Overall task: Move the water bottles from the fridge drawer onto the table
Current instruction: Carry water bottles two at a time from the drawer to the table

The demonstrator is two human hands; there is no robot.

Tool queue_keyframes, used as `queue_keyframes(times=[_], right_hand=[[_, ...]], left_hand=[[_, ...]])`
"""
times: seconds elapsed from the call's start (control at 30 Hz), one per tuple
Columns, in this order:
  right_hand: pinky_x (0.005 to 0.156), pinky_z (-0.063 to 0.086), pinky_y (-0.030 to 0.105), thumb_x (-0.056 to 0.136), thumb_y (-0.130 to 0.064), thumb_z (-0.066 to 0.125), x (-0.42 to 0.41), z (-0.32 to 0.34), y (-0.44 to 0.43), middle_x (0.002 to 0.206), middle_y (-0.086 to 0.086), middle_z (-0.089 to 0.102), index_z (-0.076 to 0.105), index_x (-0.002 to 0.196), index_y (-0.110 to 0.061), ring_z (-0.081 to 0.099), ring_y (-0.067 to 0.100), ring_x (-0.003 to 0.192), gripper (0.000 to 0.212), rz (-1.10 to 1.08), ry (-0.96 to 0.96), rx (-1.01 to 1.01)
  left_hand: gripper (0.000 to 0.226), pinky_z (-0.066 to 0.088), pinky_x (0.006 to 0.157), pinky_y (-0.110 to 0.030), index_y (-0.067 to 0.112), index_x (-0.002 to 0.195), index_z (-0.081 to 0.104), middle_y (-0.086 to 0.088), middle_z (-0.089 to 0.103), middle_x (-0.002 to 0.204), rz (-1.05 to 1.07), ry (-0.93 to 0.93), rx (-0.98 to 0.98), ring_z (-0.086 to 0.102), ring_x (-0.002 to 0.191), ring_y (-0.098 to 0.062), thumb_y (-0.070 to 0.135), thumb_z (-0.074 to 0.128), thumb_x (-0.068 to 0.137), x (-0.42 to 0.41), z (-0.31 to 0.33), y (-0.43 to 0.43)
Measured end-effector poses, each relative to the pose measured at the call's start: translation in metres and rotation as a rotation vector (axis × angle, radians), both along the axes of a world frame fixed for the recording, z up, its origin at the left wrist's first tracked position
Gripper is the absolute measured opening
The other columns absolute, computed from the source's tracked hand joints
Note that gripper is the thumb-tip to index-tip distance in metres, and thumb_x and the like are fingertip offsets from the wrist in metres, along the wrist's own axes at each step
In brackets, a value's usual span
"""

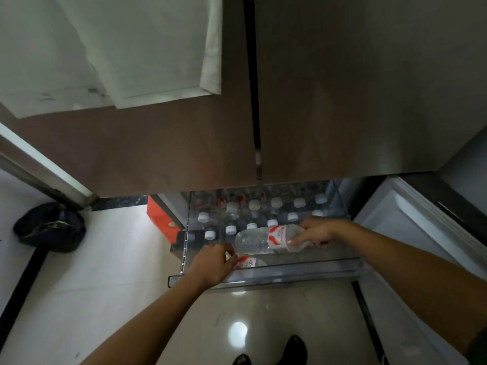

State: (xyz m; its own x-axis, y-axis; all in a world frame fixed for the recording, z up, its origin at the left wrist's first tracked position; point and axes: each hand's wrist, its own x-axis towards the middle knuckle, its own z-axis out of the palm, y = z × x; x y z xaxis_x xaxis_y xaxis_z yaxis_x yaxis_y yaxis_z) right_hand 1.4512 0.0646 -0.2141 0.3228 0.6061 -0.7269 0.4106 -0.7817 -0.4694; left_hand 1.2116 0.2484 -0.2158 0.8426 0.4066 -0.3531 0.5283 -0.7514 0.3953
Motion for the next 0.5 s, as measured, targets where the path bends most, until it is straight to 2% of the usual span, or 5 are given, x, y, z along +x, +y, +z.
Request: queue_keyframes(times=[0.07, 0.13, 0.3, 0.4, 0.5], right_hand=[[0.057, 0.044, 0.028, 0.078, -0.064, 0.064, 0.000, 0.015, -0.005, 0.061, 0.002, 0.061, 0.066, 0.076, -0.017, 0.057, 0.018, 0.058, 0.047, -0.023, -0.083, 0.117], [0.061, 0.043, 0.031, 0.081, -0.060, 0.062, 0.000, 0.031, -0.012, 0.063, -0.001, 0.060, 0.062, 0.066, -0.019, 0.059, 0.018, 0.065, 0.044, -0.060, -0.175, 0.227], [0.075, 0.050, 0.034, 0.087, -0.060, 0.051, 0.000, 0.067, -0.046, 0.100, 0.000, 0.067, 0.069, 0.095, -0.031, 0.062, 0.022, 0.091, 0.034, -0.102, -0.533, 0.232], [0.071, 0.044, 0.032, 0.089, -0.057, 0.050, -0.002, 0.072, -0.068, 0.102, 0.007, 0.069, 0.068, 0.102, -0.027, 0.063, 0.027, 0.094, 0.038, -0.156, -0.649, 0.191], [0.071, 0.039, 0.029, 0.090, -0.055, 0.051, -0.009, 0.069, -0.083, 0.103, 0.007, 0.069, 0.067, 0.105, -0.026, 0.062, 0.027, 0.094, 0.036, -0.235, -0.705, 0.163]], left_hand=[[0.031, 0.052, 0.084, -0.038, 0.023, 0.112, 0.061, -0.006, 0.068, 0.106, -0.096, 0.056, 0.017, 0.063, 0.098, -0.024, 0.042, 0.057, 0.088, 0.021, 0.001, -0.002], [0.041, 0.051, 0.090, -0.039, 0.023, 0.120, 0.058, -0.005, 0.064, 0.119, -0.214, 0.136, 0.021, 0.060, 0.106, -0.024, 0.040, 0.064, 0.083, 0.045, -0.002, -0.007], [0.049, 0.045, 0.097, -0.035, 0.024, 0.128, 0.054, -0.007, 0.056, 0.131, -0.566, 0.375, 0.074, 0.054, 0.118, -0.027, 0.027, 0.068, 0.082, 0.091, -0.020, -0.024], [0.040, 0.042, 0.098, -0.033, 0.021, 0.127, 0.055, -0.011, 0.055, 0.133, -0.663, 0.462, 0.065, 0.052, 0.121, -0.030, 0.018, 0.061, 0.087, 0.103, -0.038, -0.031], [0.038, 0.043, 0.090, -0.029, 0.015, 0.126, 0.057, -0.013, 0.055, 0.131, -0.683, 0.514, -0.010, 0.054, 0.119, -0.031, 0.011, 0.059, 0.088, 0.110, -0.050, -0.034]])
